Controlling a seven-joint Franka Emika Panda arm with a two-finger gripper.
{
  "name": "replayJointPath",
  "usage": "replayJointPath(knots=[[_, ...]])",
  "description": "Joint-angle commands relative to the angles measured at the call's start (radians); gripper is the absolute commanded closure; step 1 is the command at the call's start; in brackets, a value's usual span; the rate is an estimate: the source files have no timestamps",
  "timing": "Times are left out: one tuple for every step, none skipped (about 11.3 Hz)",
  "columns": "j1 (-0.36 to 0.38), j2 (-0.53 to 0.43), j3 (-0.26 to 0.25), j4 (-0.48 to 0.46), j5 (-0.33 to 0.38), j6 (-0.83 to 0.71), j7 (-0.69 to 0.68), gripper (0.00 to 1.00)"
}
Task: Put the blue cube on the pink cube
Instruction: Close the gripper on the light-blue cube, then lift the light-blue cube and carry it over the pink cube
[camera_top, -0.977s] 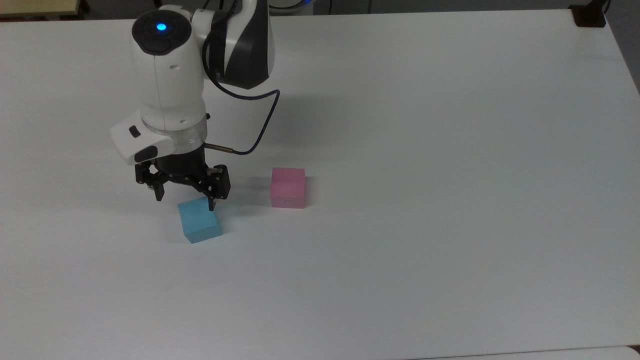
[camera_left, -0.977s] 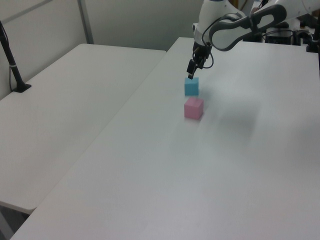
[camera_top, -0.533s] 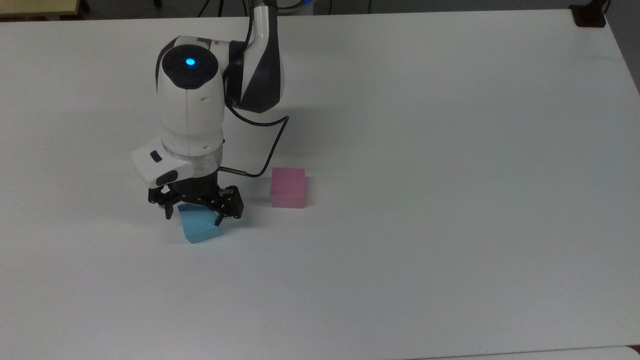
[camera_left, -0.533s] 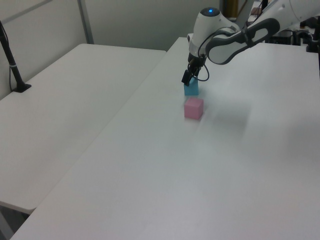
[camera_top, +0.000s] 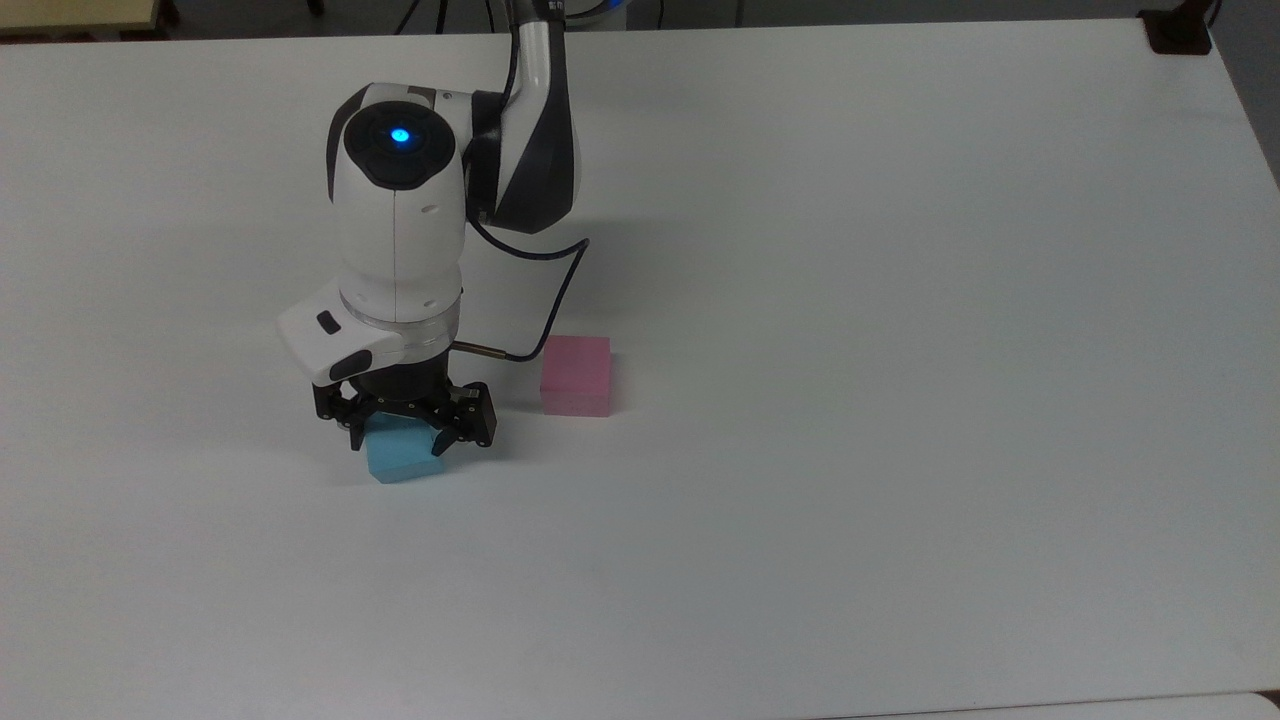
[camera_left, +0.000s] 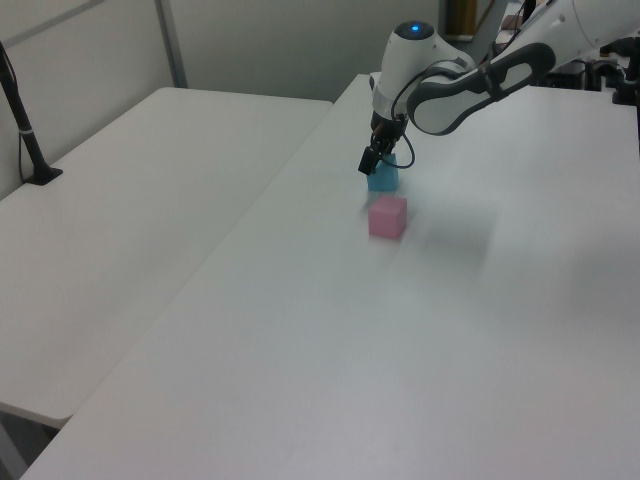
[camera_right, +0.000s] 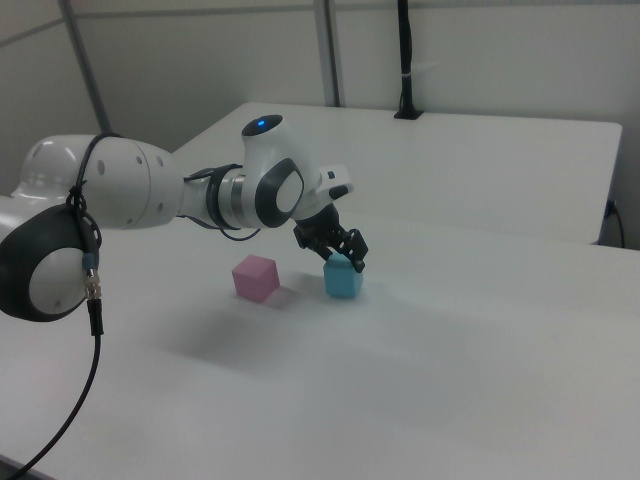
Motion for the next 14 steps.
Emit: replayJointPath(knots=[[0.005, 0.003, -0.003, 0.005, -0.026, -0.002, 0.023, 0.52], [0.000, 0.003, -0.003, 0.005, -0.023, 0.000, 0.020, 0.55], [0.000, 0.000, -0.003, 0.005, -0.024, 0.000, 0.018, 0.55], [-0.001, 0.000, -0.003, 0.005, -0.024, 0.000, 0.017, 0.57], [-0.004, -0.008, -0.003, 0.005, -0.024, 0.000, 0.015, 0.57], [-0.008, -0.022, -0.003, 0.001, -0.024, -0.002, -0.002, 0.58], [-0.012, -0.029, -0.003, -0.001, -0.023, -0.002, -0.012, 0.60], [-0.015, -0.035, -0.003, -0.001, -0.023, -0.002, -0.016, 0.60], [-0.017, -0.045, -0.003, -0.002, -0.021, -0.003, -0.020, 0.60], [-0.018, -0.057, -0.003, -0.004, -0.018, -0.005, -0.025, 0.60], [-0.017, -0.077, -0.003, -0.017, -0.018, -0.006, -0.025, 0.60], [-0.011, -0.112, -0.001, -0.037, -0.013, -0.008, -0.023, 0.60], [-0.002, -0.155, 0.002, -0.066, -0.010, -0.022, -0.019, 0.60], [0.003, -0.193, 0.032, -0.088, -0.009, -0.069, -0.016, 0.60]])
